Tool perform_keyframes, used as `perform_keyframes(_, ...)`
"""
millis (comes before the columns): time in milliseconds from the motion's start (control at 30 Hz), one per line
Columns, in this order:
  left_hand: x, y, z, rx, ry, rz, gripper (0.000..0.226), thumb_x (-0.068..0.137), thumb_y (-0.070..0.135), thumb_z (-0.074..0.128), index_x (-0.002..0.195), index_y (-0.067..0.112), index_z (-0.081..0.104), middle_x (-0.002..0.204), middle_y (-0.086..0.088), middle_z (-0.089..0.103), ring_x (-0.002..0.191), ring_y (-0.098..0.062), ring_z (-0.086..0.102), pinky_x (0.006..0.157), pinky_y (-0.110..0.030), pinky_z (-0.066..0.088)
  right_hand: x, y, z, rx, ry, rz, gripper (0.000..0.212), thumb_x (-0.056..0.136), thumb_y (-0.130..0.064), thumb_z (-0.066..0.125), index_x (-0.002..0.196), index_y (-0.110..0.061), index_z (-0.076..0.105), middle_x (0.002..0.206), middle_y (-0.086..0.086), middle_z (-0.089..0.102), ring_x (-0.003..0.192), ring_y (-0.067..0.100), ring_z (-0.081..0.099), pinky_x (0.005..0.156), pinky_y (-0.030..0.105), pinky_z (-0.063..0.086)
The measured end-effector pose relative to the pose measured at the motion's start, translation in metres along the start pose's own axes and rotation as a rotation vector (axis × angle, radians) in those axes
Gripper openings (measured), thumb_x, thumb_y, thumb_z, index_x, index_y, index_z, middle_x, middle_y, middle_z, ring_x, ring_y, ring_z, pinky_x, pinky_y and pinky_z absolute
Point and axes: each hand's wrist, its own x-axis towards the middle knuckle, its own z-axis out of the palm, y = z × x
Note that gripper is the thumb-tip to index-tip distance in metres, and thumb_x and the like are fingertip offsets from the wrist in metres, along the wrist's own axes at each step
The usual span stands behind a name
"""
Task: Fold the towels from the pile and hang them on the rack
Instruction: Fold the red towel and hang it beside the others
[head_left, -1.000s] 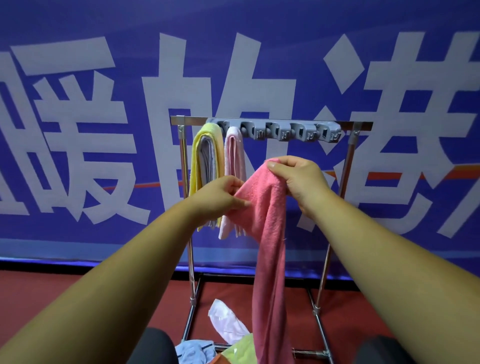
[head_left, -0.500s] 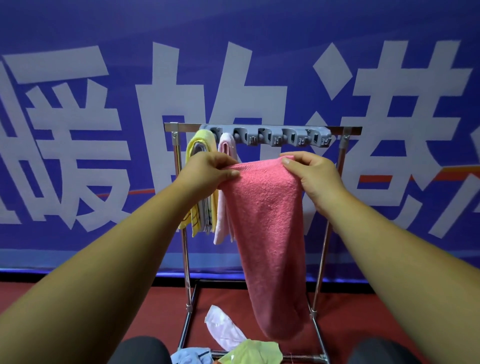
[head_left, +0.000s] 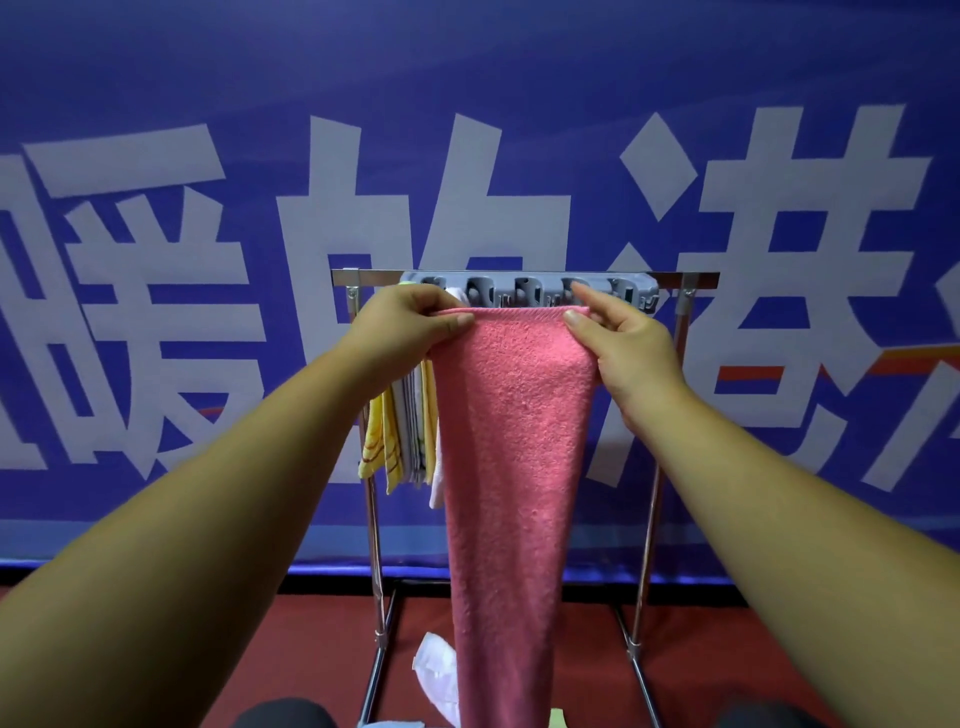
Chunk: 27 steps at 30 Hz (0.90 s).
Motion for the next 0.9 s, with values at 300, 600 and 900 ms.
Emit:
perform_keyframes(300,0.005,0.010,-0.012,-0.074,0.058,-0.084,0.015,0.095,0.031,0.079,0.101,0.018,0.081,0.088,0.000,0.073,0.080,-0.011,0.065,0.073,-0.029,0.055,0.001,-0.016,0.018,0.026,0.019,0.094,0.020,0.102,-0.015,0.071,0.119,-0.023,0.079,0.107,0.000,0.082,0.101,0.023,0.079,0.087,0.048,0.067)
perform_keyframes(600,0.007,0.008,-0.015,-0.080,0.168,-0.188,0.013,0.097,0.031,0.076,0.099,0.019,0.080,0.101,-0.009,0.077,0.100,-0.031,0.073,0.089,-0.050,0.065,0.010,-0.024,0.039,0.009,-0.011,0.185,0.018,0.104,-0.010,0.066,0.105,-0.022,0.079,0.102,0.007,0.078,0.086,0.024,0.074,0.084,0.061,0.064)
perform_keyframes(900,0.010,-0.006,-0.011,-0.070,0.267,-0.295,0.013,0.089,0.028,0.082,0.093,0.016,0.080,0.086,-0.007,0.073,0.078,-0.025,0.068,0.069,-0.038,0.064,0.013,-0.019,0.047,-0.060,-0.065,0.213,0.014,0.104,-0.012,0.065,0.109,-0.019,0.076,0.112,0.010,0.079,0.089,0.021,0.074,0.080,0.048,0.068)
